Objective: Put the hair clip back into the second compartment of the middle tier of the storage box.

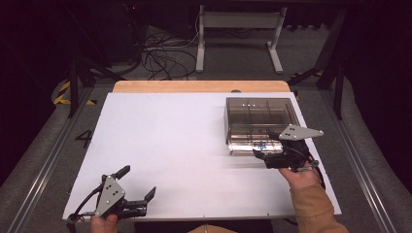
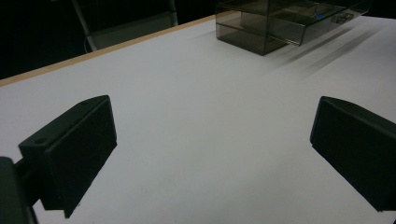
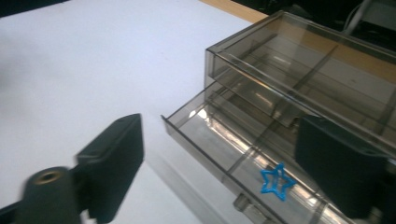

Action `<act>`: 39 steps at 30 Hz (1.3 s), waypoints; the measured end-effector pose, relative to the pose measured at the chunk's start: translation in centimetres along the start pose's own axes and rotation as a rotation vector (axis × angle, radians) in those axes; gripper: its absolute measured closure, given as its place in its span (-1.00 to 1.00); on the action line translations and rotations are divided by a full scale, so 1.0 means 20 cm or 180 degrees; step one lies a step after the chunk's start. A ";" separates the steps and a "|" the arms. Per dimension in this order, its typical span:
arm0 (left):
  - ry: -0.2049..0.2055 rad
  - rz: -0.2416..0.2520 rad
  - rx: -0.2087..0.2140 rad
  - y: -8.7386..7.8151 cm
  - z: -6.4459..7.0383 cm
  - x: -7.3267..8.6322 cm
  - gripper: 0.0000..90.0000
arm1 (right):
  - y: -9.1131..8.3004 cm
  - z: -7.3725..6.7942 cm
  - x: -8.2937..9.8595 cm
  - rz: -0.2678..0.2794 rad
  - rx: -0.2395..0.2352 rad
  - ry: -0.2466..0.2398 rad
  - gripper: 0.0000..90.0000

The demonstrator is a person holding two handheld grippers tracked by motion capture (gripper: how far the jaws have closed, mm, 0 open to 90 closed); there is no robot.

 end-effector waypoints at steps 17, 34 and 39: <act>-0.0002 0.0018 0.0000 -0.01 0.00 -0.01 -0.98 | -0.05 -0.17 0.00 0.0433 -0.0594 0.0011 -0.99; -0.0018 0.0044 0.0006 -0.01 0.00 -0.01 -0.98 | -0.05 -0.24 0.13 0.0606 -0.0753 -0.0032 -0.99; -0.0023 0.0048 0.0009 -0.01 0.00 -0.01 -0.98 | -0.03 -0.25 0.19 0.0555 -0.0726 -0.0015 -0.99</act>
Point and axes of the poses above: each handheld gripper's, and its own axes: y roughly forward along the jaws, x roughly out of its underside, z roughly to its right, the point moved 10 cm from there along y, roughly forward along the jaws, and after that the axes turned 12 degrees about z, right-handed, at the moved point
